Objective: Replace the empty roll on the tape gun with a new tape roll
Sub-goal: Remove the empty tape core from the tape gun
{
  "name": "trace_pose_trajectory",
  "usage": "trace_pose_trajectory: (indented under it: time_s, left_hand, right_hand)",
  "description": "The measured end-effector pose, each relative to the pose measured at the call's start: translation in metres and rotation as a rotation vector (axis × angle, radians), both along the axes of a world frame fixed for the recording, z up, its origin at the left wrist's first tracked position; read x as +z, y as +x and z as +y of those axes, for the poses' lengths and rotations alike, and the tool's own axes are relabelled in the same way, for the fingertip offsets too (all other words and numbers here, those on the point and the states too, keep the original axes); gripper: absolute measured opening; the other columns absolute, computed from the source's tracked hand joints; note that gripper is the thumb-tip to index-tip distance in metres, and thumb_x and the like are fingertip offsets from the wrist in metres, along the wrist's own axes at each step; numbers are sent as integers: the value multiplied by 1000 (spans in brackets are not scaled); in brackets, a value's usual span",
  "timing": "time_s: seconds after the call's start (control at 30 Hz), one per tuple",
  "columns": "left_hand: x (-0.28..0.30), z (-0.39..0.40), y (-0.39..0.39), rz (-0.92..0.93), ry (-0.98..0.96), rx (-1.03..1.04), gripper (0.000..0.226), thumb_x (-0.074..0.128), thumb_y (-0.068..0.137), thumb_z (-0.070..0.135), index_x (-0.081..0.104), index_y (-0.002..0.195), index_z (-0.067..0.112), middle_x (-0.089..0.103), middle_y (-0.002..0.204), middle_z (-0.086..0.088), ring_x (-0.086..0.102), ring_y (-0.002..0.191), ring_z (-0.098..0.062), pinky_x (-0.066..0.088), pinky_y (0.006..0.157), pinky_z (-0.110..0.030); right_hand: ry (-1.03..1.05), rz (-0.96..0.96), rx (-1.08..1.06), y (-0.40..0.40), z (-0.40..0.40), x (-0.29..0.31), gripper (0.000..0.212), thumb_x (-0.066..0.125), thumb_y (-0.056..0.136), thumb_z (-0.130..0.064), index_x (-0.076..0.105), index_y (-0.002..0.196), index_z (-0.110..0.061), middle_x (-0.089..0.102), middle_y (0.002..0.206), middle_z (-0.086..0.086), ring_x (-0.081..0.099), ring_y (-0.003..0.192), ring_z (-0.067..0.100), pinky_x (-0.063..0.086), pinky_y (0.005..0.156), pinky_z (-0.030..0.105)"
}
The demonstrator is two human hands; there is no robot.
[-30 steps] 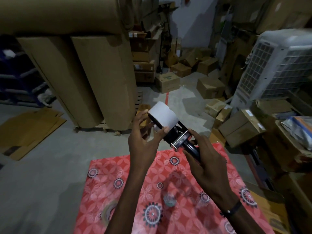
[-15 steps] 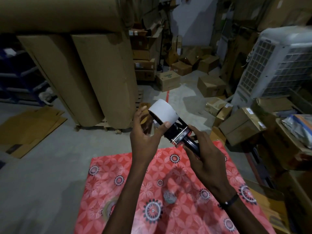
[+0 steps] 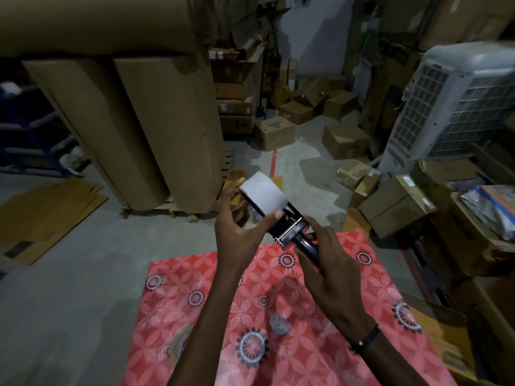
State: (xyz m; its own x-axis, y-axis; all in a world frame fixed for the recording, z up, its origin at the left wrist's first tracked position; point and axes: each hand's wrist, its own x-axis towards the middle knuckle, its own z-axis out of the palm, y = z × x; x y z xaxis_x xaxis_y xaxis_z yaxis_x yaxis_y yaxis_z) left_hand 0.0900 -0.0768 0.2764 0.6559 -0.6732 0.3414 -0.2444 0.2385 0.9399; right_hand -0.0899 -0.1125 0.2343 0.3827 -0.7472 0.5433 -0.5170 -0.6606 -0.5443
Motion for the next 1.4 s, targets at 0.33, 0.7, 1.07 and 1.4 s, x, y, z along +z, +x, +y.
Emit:
trace_pose_trajectory:
  time_s: [0.33, 0.7, 1.07, 1.4]
  left_hand:
    - [-16, 16, 16, 51, -42, -72, 82, 93, 70, 1, 55, 142, 15, 64, 137, -1, 64, 127, -19, 60, 96, -44]
    - [-39, 26, 11, 108, -36, -136, 80, 88, 69, -11, 56, 137, 14, 67, 132, 9, 65, 125, -16, 59, 93, -35]
    - [-145, 51, -10, -81, 292, -138, 87, 98, 68, 21, 53, 143, 26, 56, 144, 8, 57, 130, -9, 54, 99, -24]
    - [-265, 103, -19, 125, 844, -329, 62, 82, 79, 10, 57, 131, 33, 66, 119, 6, 65, 113, -25, 52, 75, -17]
  right_hand:
    - [464, -173, 233, 0, -2, 8, 82, 86, 81, -48, 39, 148, -53, 46, 129, -17, 71, 87, 5, 63, 70, 27]
    - [646, -232, 382, 5, -17, -6, 41, 65, 102, -41, 53, 140, -51, 56, 132, -5, 76, 99, 18, 60, 87, 37]
    - [820, -186, 241, -15, 10, -131, 23, 53, 110, -31, 71, 125, -34, 75, 115, -19, 69, 108, 1, 52, 94, 26]
    - [1127, 13, 360, -58, 10, -222, 28, 51, 111, -19, 73, 122, -7, 76, 119, 7, 67, 100, 3, 50, 92, 21]
